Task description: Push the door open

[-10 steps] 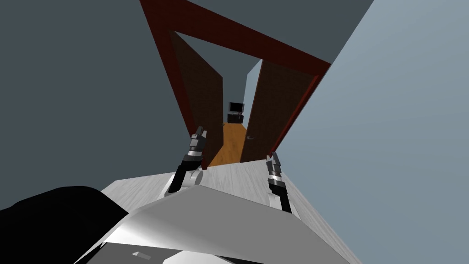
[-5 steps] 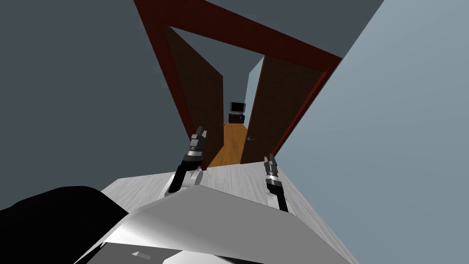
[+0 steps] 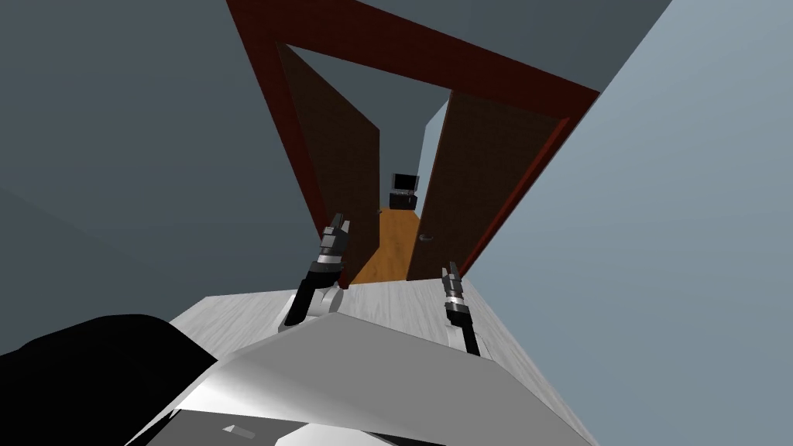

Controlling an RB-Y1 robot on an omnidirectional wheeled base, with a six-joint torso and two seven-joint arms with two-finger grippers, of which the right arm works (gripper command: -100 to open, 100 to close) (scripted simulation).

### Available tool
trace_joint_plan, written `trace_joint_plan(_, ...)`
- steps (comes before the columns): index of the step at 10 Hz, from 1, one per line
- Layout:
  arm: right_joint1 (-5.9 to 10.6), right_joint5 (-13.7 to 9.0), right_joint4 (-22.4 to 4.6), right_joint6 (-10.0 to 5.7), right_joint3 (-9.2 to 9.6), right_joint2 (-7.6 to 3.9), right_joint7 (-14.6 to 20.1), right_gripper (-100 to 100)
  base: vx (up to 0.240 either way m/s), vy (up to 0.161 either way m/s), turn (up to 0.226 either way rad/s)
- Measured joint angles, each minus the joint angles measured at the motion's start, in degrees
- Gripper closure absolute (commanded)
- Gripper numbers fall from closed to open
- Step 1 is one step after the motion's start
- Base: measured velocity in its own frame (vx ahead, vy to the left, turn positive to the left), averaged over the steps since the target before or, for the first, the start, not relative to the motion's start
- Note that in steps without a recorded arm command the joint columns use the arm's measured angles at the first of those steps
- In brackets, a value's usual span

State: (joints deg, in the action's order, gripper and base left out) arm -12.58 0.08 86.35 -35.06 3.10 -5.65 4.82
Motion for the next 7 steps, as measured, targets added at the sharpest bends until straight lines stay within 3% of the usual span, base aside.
trace_joint_plan(7, 4.75, -1.45, -10.76, -2.22, 1.33, -0.52, -0.25, -100, 0.073, -0.051, 0.07)
